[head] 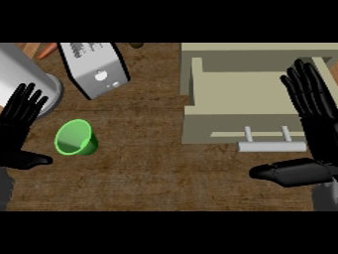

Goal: Pick up the cup, place it into the drawer and close the drawer

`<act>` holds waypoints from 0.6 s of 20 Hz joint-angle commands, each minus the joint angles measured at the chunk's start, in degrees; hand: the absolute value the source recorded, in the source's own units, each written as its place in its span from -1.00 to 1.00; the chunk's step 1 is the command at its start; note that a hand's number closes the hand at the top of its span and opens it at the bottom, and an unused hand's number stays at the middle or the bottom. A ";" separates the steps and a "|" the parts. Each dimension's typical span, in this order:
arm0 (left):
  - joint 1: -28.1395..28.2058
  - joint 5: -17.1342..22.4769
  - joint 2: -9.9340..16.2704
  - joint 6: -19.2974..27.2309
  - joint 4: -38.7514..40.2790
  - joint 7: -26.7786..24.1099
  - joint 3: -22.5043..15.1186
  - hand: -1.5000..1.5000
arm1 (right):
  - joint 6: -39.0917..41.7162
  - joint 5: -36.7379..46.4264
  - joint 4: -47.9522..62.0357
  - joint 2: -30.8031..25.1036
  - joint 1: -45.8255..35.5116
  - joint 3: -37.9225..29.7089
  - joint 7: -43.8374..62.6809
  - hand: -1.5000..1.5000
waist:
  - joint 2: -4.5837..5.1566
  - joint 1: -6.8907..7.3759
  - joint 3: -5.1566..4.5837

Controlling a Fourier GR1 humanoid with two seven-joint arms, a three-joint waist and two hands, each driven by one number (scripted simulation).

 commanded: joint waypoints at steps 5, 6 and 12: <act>-6.91 -7.56 2.28 0.27 20.58 -9.84 0.81 -1.00 | 0.03 -0.23 -3.20 -0.02 -0.72 -0.52 3.14 -1.00 | -0.02 -0.23 -0.01; -2.31 -8.79 0.59 0.62 17.96 -13.21 -0.11 -1.00 | 1.76 -1.12 1.41 -0.98 -0.53 -3.04 -1.53 -1.00 | -0.05 0.10 0.01; -11.85 -15.91 2.80 -0.16 42.29 -27.05 -0.43 -1.00 | 1.33 -1.43 -0.19 -1.22 -4.16 -2.21 3.24 -1.00 | 0.27 -0.89 -0.10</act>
